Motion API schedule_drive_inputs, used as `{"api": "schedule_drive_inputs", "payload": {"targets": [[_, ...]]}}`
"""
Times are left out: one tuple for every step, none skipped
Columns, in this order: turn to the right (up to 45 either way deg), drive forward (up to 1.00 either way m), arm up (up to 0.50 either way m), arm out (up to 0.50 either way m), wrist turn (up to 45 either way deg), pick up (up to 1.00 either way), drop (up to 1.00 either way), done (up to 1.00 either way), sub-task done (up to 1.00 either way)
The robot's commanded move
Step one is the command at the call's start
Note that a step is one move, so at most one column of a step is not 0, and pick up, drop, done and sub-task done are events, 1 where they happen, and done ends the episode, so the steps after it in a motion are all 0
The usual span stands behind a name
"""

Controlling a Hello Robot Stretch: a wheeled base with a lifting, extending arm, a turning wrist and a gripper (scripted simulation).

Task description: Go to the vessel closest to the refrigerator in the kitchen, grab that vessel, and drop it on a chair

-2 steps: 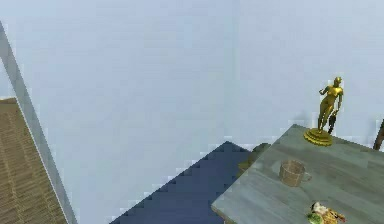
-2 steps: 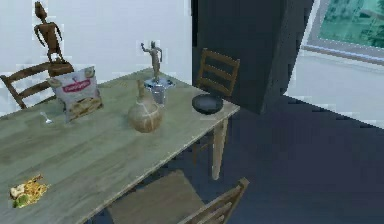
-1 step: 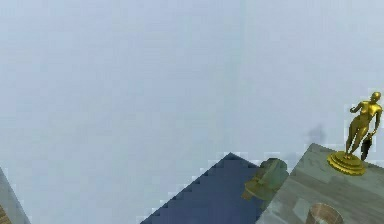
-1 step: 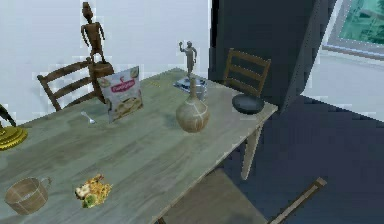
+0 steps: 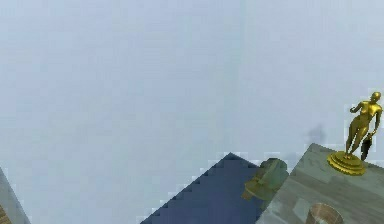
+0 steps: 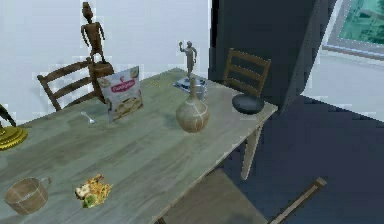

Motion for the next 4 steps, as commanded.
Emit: {"api": "schedule_drive_inputs", "payload": {"targets": [[0.0,0.00,0.38,0.00,0.0,0.00,0.00,0.00,0.00],[0.0,0.00,0.00,0.48,0.0,0.00,0.00,0.00,0.00],[0.0,0.00,0.00,0.00,45.0,0.00,0.00,0.00,0.00],[0.0,0.00,0.00,0.00,45.0,0.00,0.00,0.00,0.00]]}}
